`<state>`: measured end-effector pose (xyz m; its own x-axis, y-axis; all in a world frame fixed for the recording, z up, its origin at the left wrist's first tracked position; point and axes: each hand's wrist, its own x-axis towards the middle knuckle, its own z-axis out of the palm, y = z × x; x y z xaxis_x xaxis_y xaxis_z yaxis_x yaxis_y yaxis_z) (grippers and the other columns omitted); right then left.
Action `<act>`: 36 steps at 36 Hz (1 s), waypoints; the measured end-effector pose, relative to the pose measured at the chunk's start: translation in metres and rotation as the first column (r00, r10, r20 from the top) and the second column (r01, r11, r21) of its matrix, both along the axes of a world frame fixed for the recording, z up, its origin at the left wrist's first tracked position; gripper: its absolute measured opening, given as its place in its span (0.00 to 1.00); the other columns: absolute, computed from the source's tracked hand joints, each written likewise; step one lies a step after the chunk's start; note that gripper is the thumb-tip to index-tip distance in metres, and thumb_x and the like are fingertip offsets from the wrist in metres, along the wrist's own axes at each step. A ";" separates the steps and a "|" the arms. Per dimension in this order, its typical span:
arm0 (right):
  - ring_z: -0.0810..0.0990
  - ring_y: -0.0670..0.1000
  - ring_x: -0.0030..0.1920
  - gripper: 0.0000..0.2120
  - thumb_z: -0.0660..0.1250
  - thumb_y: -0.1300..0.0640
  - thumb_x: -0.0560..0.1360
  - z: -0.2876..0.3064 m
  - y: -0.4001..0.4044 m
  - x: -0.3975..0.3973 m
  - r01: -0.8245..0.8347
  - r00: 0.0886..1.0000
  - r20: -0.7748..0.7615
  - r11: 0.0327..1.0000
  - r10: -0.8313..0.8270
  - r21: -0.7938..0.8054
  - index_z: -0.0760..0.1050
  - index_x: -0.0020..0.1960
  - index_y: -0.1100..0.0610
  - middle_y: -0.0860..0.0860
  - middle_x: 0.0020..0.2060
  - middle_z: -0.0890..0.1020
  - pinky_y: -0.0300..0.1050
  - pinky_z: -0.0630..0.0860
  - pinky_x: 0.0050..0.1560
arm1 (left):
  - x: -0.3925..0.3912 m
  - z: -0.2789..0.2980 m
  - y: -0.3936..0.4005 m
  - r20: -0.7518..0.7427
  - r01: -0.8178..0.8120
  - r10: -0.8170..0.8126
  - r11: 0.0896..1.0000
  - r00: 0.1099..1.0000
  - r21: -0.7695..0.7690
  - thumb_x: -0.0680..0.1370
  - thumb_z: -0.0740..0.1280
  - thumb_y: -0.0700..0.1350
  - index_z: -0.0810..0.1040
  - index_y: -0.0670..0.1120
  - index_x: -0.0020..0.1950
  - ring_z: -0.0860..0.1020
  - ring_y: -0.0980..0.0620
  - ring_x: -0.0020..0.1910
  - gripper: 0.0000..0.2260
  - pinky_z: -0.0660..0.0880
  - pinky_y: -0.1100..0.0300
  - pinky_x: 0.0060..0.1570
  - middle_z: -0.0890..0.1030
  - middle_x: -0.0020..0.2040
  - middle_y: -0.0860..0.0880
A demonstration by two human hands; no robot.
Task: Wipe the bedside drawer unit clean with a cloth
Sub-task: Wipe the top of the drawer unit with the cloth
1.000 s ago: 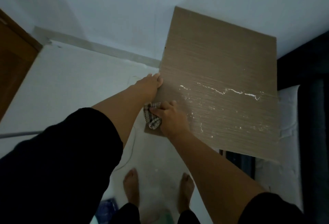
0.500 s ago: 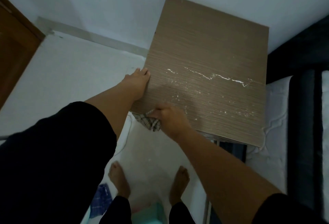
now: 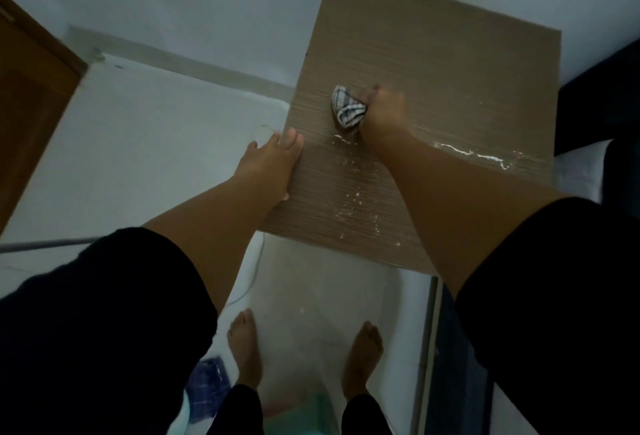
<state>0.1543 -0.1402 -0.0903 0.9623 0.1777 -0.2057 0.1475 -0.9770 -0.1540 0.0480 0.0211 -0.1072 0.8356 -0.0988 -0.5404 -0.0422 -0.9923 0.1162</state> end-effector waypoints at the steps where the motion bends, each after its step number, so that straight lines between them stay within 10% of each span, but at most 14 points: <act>1: 0.74 0.57 0.63 0.16 0.60 0.60 0.79 -0.002 0.002 0.000 -0.010 1.000 -0.008 0.999 0.010 -0.030 0.73 0.67 0.56 0.57 0.62 0.75 0.46 0.73 0.59 | 0.000 0.000 0.000 -0.011 -0.001 0.001 1.000 1.000 -0.005 0.69 0.75 0.44 0.46 0.46 0.79 0.52 0.46 0.78 0.48 0.56 0.44 0.73 0.46 0.79 0.48; 19: 0.68 0.57 0.61 0.19 0.59 0.56 0.78 -0.006 -0.001 -0.132 -0.299 0.946 -0.083 0.945 0.312 0.135 0.70 0.69 0.48 0.51 0.62 0.74 0.48 0.74 0.55 | 0.004 0.018 -0.003 -0.035 -0.020 0.022 0.998 0.999 0.052 0.70 0.74 0.42 0.45 0.46 0.79 0.49 0.46 0.78 0.47 0.53 0.44 0.74 0.46 0.79 0.48; 24: 0.80 0.61 0.42 0.17 0.74 0.65 0.64 -0.006 -0.003 -0.177 -0.329 0.940 -0.040 0.930 0.340 0.165 0.84 0.51 0.54 0.55 0.42 0.83 0.49 0.78 0.33 | 0.002 0.025 -0.007 -0.074 -0.035 0.042 0.995 0.996 0.090 0.73 0.72 0.40 0.43 0.45 0.79 0.46 0.47 0.79 0.45 0.50 0.44 0.75 0.44 0.79 0.48; 28: 0.80 0.59 0.31 0.15 0.66 0.64 0.58 -0.001 -0.010 -0.195 -0.386 0.921 0.019 0.901 0.390 0.200 0.85 0.40 0.53 0.52 0.32 0.83 0.42 0.75 0.23 | -0.008 0.025 -0.009 -0.061 -0.038 0.045 0.994 0.997 0.103 0.74 0.70 0.42 0.45 0.44 0.79 0.46 0.46 0.79 0.42 0.50 0.45 0.75 0.46 0.79 0.47; 36: 0.82 0.60 0.35 0.13 0.72 0.62 0.63 0.009 -0.050 -0.165 -0.316 0.948 0.054 0.919 0.312 0.234 0.85 0.47 0.54 0.55 0.37 0.82 0.45 0.77 0.30 | -0.010 0.029 -0.045 -0.114 -0.018 0.023 0.999 0.993 0.045 0.73 0.72 0.47 0.42 0.43 0.79 0.42 0.45 0.78 0.46 0.50 0.46 0.76 0.42 0.79 0.46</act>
